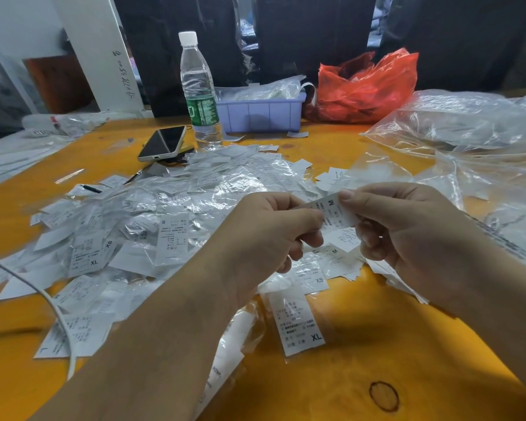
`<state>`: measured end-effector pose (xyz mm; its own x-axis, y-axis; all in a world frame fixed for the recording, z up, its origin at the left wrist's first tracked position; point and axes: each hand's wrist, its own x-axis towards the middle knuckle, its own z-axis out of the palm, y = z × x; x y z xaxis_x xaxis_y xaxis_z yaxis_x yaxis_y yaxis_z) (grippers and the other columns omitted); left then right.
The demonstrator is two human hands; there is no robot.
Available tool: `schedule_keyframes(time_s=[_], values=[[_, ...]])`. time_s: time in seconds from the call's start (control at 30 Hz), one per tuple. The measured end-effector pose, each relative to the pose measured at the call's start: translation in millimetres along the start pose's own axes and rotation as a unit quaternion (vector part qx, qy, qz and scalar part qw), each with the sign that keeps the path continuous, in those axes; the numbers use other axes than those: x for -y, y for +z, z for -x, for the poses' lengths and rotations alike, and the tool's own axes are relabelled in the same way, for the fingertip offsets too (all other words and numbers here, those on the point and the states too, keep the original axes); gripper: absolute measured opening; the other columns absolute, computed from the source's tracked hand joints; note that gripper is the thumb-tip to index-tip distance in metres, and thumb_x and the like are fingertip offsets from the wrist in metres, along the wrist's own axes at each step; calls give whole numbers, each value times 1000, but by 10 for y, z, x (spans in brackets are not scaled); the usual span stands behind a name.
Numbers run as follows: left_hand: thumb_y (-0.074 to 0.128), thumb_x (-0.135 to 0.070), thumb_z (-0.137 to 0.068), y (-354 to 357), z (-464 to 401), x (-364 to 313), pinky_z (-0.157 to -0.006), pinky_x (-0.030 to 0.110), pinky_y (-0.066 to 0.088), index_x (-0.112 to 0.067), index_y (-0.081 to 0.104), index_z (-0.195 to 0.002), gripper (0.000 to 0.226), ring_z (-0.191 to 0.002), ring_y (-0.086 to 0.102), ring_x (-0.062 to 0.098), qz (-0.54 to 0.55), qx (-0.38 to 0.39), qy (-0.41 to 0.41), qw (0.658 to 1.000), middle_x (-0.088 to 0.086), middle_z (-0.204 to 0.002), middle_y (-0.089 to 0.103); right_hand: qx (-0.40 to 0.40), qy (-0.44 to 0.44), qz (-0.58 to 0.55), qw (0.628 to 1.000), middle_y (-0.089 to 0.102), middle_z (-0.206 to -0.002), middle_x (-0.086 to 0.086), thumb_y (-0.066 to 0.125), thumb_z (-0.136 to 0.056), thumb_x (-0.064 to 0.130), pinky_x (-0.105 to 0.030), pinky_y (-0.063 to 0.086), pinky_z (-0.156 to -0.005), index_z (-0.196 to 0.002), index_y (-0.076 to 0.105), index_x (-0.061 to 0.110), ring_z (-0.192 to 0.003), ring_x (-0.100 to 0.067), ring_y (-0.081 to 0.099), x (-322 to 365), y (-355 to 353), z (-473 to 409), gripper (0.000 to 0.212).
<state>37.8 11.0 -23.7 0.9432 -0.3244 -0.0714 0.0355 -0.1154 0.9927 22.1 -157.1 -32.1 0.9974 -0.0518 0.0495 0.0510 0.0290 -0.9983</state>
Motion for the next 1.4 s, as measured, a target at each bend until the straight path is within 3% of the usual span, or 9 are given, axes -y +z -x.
schedule_keyframes(time_s=[0.3, 0.57, 0.67, 0.83, 1.03, 1.27, 1.4], values=[[61, -7, -87, -4, 6, -20, -37, 16, 28, -11, 61, -72, 15, -43, 39, 8, 71, 17, -75, 995, 0, -55, 56, 22, -60, 25, 998, 50, -52, -1, 73, -65, 31, -23, 34, -44, -68, 77, 16, -48, -11, 39, -1, 5, 42, 15], [60, -9, -86, -18, 14, -26, -36, 16, 26, -15, 58, -70, 17, -42, 37, 8, 109, 44, -119, 986, -1, -55, 54, 17, -90, 51, 994, 57, -54, 1, 74, -64, 31, -26, 35, -46, -73, 77, 18, -50, -14, 39, 10, 9, 58, 16], [60, -9, -86, -10, 15, -25, -36, 16, 26, -13, 59, -72, 14, -42, 36, 8, 83, 41, -112, 989, -1, -55, 53, 16, -83, 28, 996, 49, -54, -7, 73, -68, 30, -22, 34, -44, -68, 76, 16, -48, -13, 37, 2, 12, 50, 15], [60, -8, -85, 9, 16, -22, -38, 16, 26, -8, 60, -78, 7, -42, 35, 9, 45, 26, -87, 995, -1, -54, 52, 7, -72, 13, 997, 42, -50, -4, 70, -71, 33, -23, 33, -42, -68, 64, -2, -47, -16, 35, -21, -9, 20, 36], [60, -8, -85, 5, 12, -28, -37, 16, 26, -12, 59, -69, 17, -42, 35, 9, 66, 13, -82, 994, -1, -54, 52, 24, -64, 12, 998, 43, -48, -1, 73, -67, 30, -21, 32, -41, -64, 72, 11, -46, -12, 36, -27, 4, 20, 19], [60, -8, -86, -9, 8, -27, -36, 17, 28, -15, 56, -64, 23, -44, 37, 9, 90, 4, -71, 993, 0, -57, 53, 51, -57, 54, 996, 49, -55, -1, 76, -59, 37, -22, 34, -44, -69, 76, 17, -50, -11, 39, -26, -7, 22, 23], [58, -6, -89, -4, 9, -44, -38, 17, 29, -12, 57, -72, 18, -46, 39, 10, 84, 9, -30, 996, 0, -56, 54, 73, -27, 40, 996, 51, -55, 3, 76, -60, 35, -21, 35, -44, -65, 73, 17, -49, -9, 41, -31, -20, 5, 20]])
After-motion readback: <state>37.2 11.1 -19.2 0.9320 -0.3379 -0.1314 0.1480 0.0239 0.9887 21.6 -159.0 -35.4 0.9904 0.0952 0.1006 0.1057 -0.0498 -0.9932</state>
